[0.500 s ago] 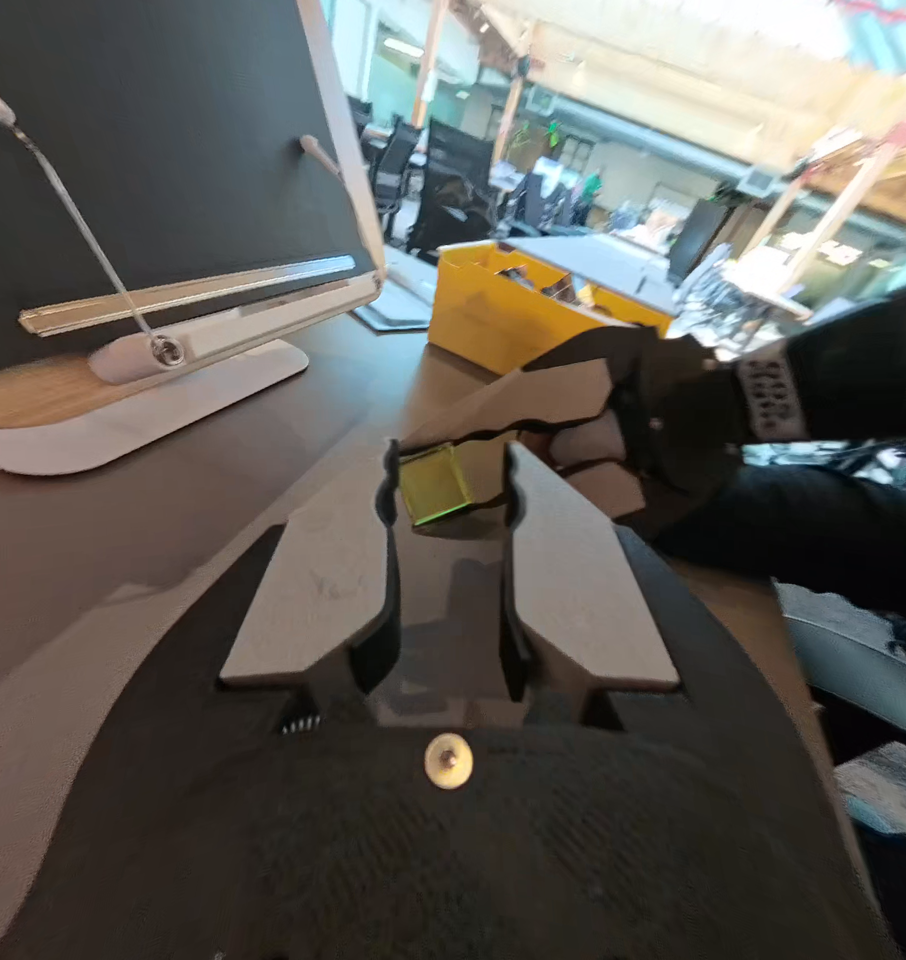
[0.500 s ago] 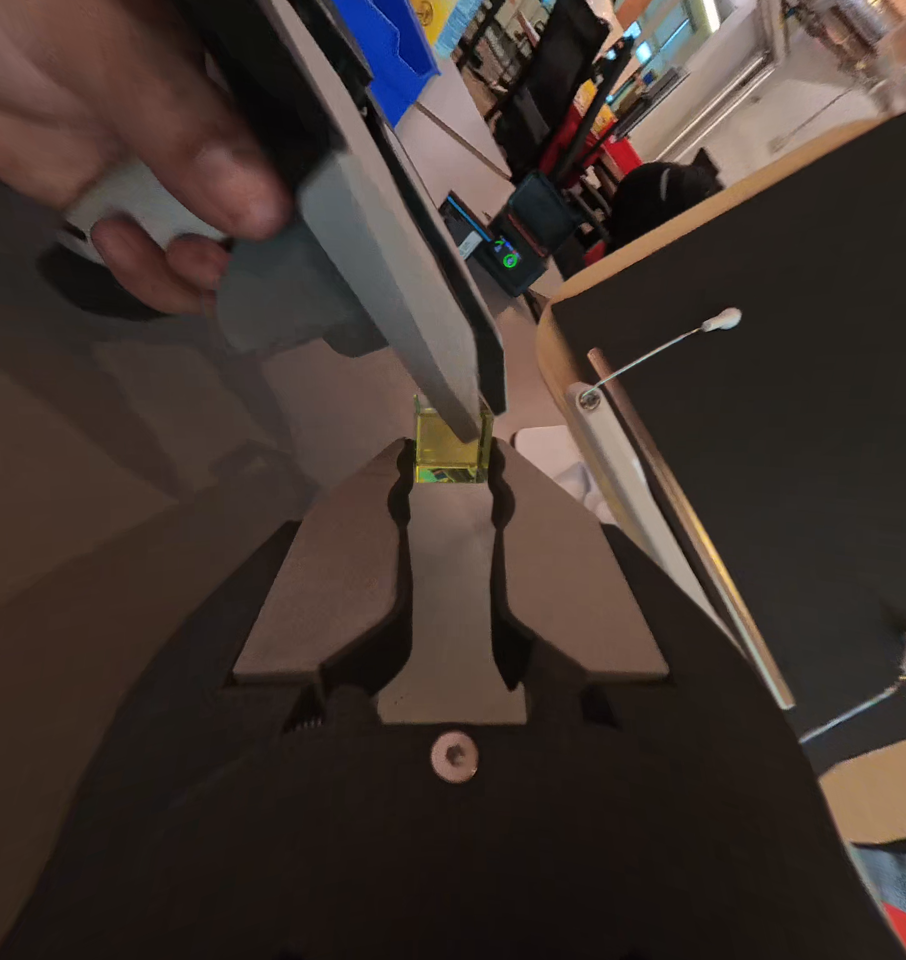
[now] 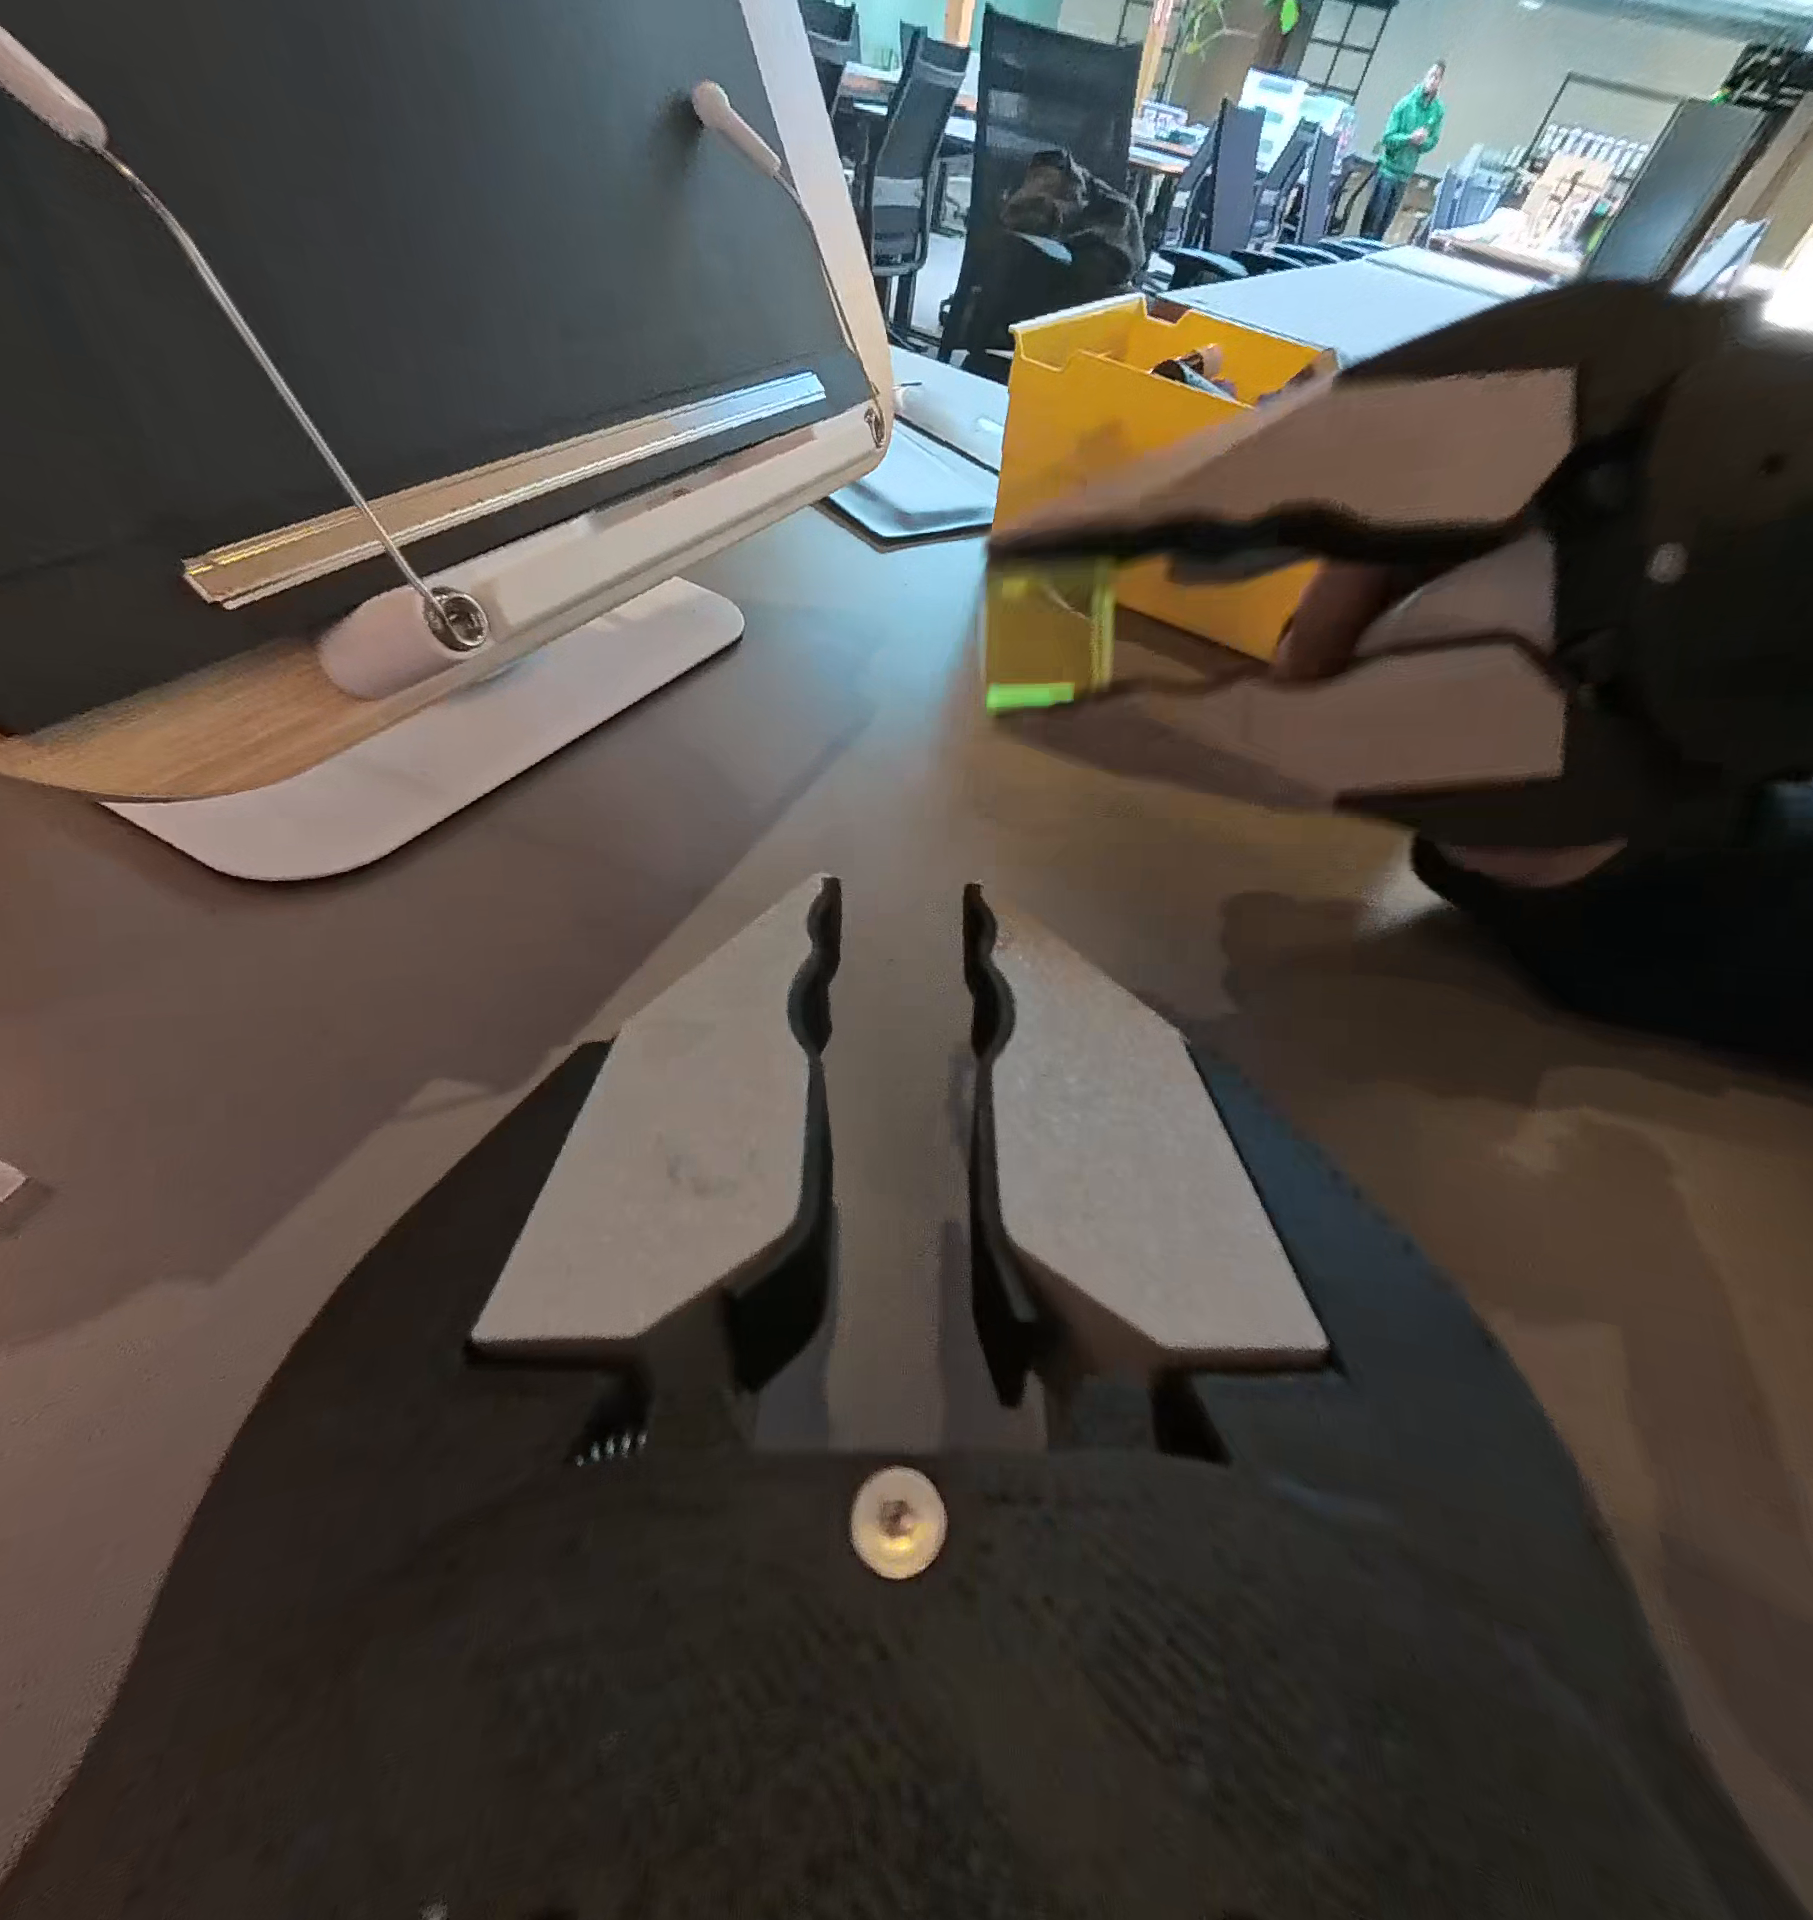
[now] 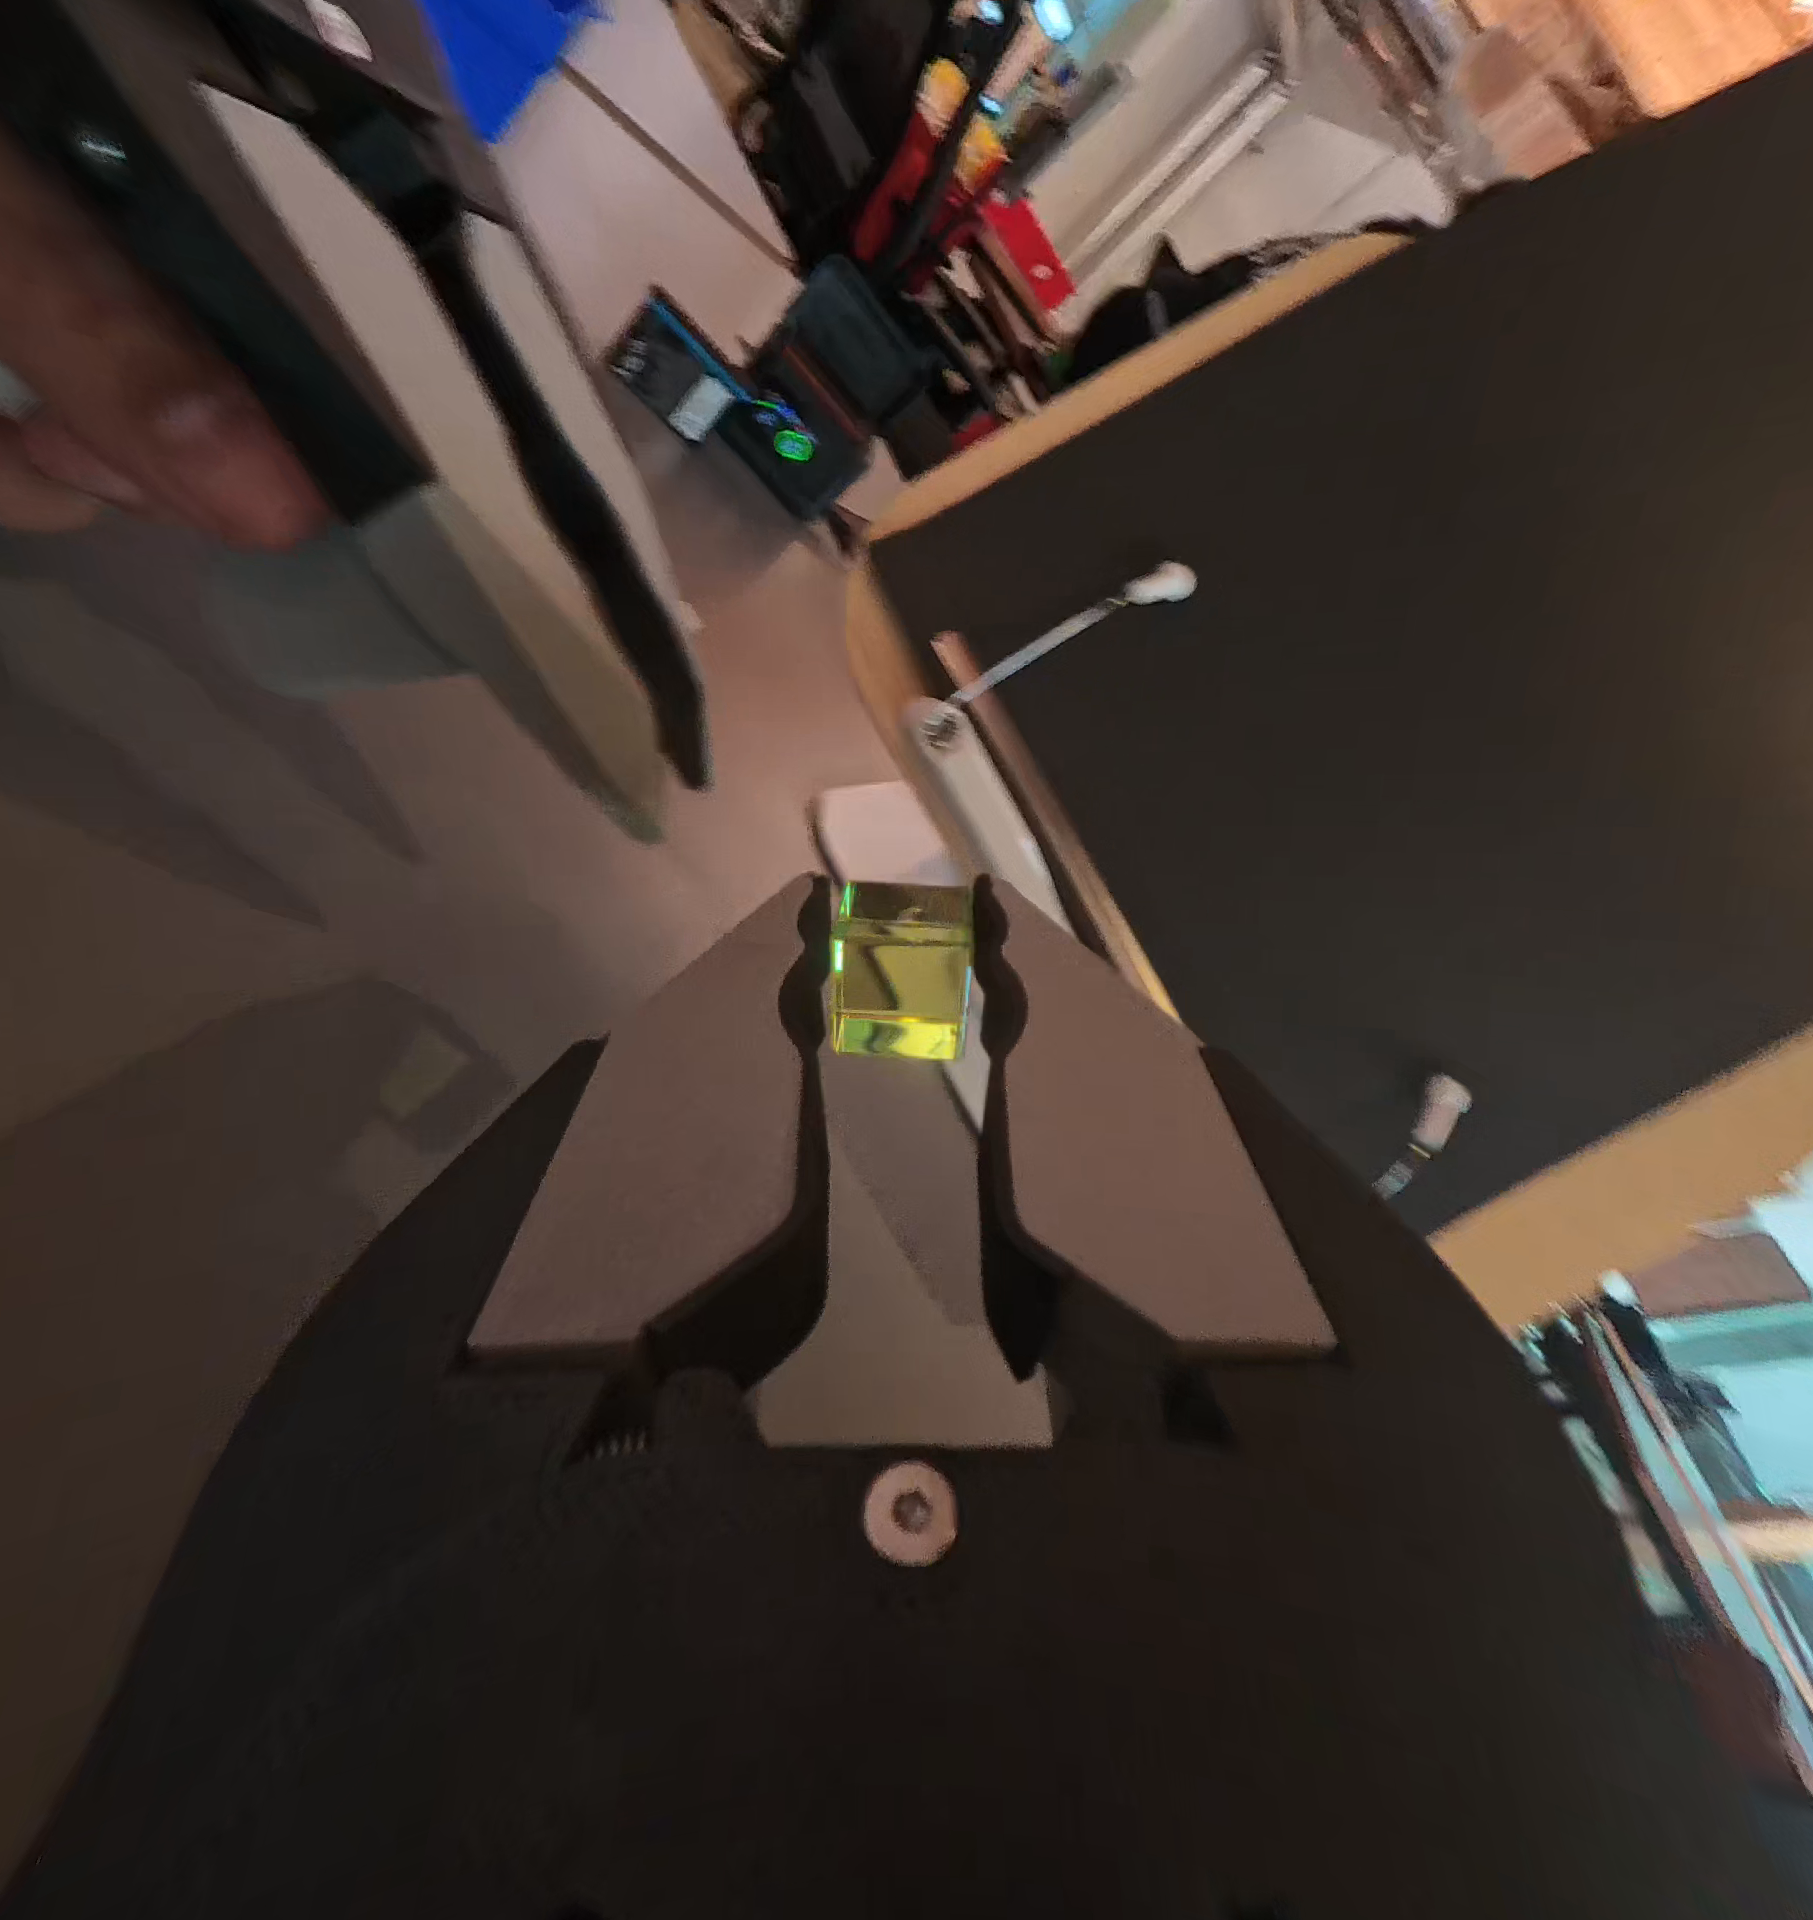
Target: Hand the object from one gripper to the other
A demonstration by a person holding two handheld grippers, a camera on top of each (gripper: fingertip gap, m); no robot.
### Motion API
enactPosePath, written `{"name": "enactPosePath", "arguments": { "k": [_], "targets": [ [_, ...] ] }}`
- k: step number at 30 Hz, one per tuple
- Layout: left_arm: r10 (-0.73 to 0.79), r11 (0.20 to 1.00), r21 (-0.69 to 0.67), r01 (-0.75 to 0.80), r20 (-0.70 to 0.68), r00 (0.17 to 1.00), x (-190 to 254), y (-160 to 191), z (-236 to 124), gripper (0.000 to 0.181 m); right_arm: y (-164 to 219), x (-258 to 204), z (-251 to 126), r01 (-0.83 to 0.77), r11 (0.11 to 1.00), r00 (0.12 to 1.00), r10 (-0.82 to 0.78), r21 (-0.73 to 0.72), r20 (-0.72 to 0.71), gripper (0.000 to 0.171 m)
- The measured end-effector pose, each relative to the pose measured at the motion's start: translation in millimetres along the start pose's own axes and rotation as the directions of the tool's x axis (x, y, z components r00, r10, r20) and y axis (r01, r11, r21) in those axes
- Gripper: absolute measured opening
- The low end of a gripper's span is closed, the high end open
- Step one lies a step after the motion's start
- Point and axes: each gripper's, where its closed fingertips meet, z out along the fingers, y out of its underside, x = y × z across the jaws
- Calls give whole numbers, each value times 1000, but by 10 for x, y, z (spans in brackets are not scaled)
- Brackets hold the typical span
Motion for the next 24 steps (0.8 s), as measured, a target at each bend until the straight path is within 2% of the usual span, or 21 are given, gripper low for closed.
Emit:
{"name": "enactPosePath", "arguments": {
  "k": [1,5,7,10,12,15,16,18,20,22,24],
  "targets": [
    [8,1000,-4,-8,10,1000,-21,7,-3,21,27,137,-50,-17,1000,999,16,-14,-50,24],
    [9,1000,-17,-8,28,1000,-71,29,-6,21,231,952,-532,-230,972,946,213,-43,-243,23],
    [13,1000,-19,-13,25,1000,-55,31,-1,21,558,1453,-858,-354,928,896,300,-119,-328,23],
    [26,999,-30,-25,12,1000,-2,47,25,21,1323,2039,-1228,-568,764,810,455,-306,-369,23],
    [36,999,-38,-36,1,999,38,59,40,22,1806,2330,-1341,-645,672,761,521,-364,-386,23],
    [55,997,-46,-55,-5,998,71,70,51,21,2469,2359,-1325,-706,515,699,615,-486,-365,23],
    [57,997,-48,-57,-5,998,72,72,53,21,2605,2298,-1262,-713,480,682,647,-511,-342,28],
    [53,997,-48,-54,-7,999,70,73,55,21,2792,2164,-1144,-738,403,623,716,-542,-315,39],
    [36,998,-42,-36,-9,999,54,65,49,21,2861,2225,-1102,-763,351,584,735,-543,-346,49],
    [19,999,-39,-19,-13,1000,40,61,43,22,2647,2487,-1076,-788,406,584,730,-462,-354,51],
    [11,999,-42,-12,-17,1000,35,63,47,22,2260,2715,-1075,-787,479,604,729,-389,-322,50]
  ]
}}
